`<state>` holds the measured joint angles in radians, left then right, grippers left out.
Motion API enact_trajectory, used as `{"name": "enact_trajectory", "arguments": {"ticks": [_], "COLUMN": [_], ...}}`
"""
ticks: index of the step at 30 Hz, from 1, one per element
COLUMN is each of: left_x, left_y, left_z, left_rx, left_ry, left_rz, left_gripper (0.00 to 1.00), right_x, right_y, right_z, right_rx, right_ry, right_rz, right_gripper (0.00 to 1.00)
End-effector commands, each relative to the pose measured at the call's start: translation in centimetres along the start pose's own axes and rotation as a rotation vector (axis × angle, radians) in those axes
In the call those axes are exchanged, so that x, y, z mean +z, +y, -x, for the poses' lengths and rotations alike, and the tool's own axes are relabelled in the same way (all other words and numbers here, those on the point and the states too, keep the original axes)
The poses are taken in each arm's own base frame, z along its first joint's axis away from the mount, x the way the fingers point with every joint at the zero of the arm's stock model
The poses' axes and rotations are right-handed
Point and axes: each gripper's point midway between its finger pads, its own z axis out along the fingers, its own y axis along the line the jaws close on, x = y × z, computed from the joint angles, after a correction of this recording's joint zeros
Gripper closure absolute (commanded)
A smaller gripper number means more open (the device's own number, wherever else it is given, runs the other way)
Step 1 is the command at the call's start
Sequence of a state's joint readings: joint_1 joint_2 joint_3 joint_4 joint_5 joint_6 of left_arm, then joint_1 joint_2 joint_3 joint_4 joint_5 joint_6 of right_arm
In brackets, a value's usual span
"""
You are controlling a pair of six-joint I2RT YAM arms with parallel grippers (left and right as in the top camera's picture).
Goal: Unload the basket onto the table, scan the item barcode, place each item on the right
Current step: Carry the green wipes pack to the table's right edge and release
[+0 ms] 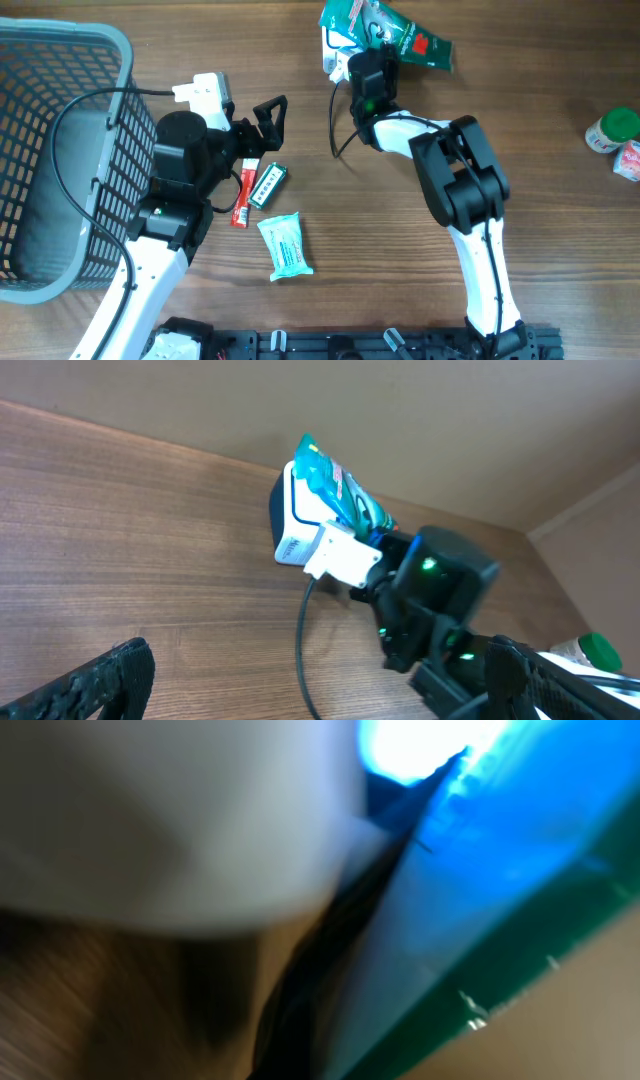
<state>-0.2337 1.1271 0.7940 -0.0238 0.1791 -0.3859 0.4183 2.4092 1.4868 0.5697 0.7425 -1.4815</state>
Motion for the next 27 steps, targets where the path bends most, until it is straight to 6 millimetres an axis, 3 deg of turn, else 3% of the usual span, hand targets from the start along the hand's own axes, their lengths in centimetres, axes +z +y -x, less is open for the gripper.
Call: {"name": "enact_trajectory", "arguments": {"ticks": [1,4,6,8,9,12,14,16,18,21,23,25,27], "left_x": [-0.5,-1.6,-3.8,-7.1,-8.9,-15.7,-19.5,-22.3,-23.4,-22.6,-22.3,-22.2,-22.1], "left_y": [-0.4,-1.9,-3.5,-5.1,-6.2,-9.7,-11.1,-10.9,-10.5,-9.7,-9.5,-9.4,-9.3], "left_z": [1.2,1.5,2.4,4.2,5.1,7.1,7.3,7.3,6.8,5.5,5.1,4.9,4.8], "left_rx": [0.020,0.020,0.033,0.052,0.051,0.096,0.163,0.157,0.150,0.139,0.137,0.136,0.136], "left_ry": [-0.034,-0.035,-0.066,-0.151,-0.199,-0.364,-0.442,-0.496,-0.501,-0.436,-0.416,-0.408,-0.402], "left_rz": [0.001,-0.068,-0.127,-0.169,-0.202,-0.312,-0.361,-0.360,-0.351,-0.322,-0.311,-0.307,-0.305], "left_gripper": [0.00,0.00,0.00,0.00,0.00,0.01,0.00,0.00,0.00,0.00,0.00,0.00,0.00], "right_x": [-3.8,-7.2,-9.2,-10.3,-10.3,-10.1,-9.7,-9.4,-8.5,-7.1,-6.3,-5.8,-5.6], "right_y": [-10.7,-15.4,-19.0,-20.0,-19.1,-13.1,-10.1,-7.5,-4.5,0.0,2.3,3.7,2.6], "right_z": [-2.6,-5.7,-9.0,-15.0,-17.4,-23.1,-27.3,-30.4,-34.3,-39.4,-41.1,-42.7,-42.2], "right_rx": [0.167,0.233,0.456,0.722,0.835,1.101,1.253,1.319,1.356,1.355,1.344,1.408,1.507], "right_ry": [-0.003,-0.006,0.004,0.099,0.151,0.289,0.413,0.497,0.638,0.853,0.921,0.976,0.928], "right_rz": [-0.086,-0.040,-0.055,-0.021,0.015,0.268,0.351,0.422,0.420,0.372,0.368,0.337,0.358], "right_gripper": [0.95,0.96,0.96,0.96,0.96,0.96,0.96,0.96,0.96,0.96,0.95,0.44,0.09]}}
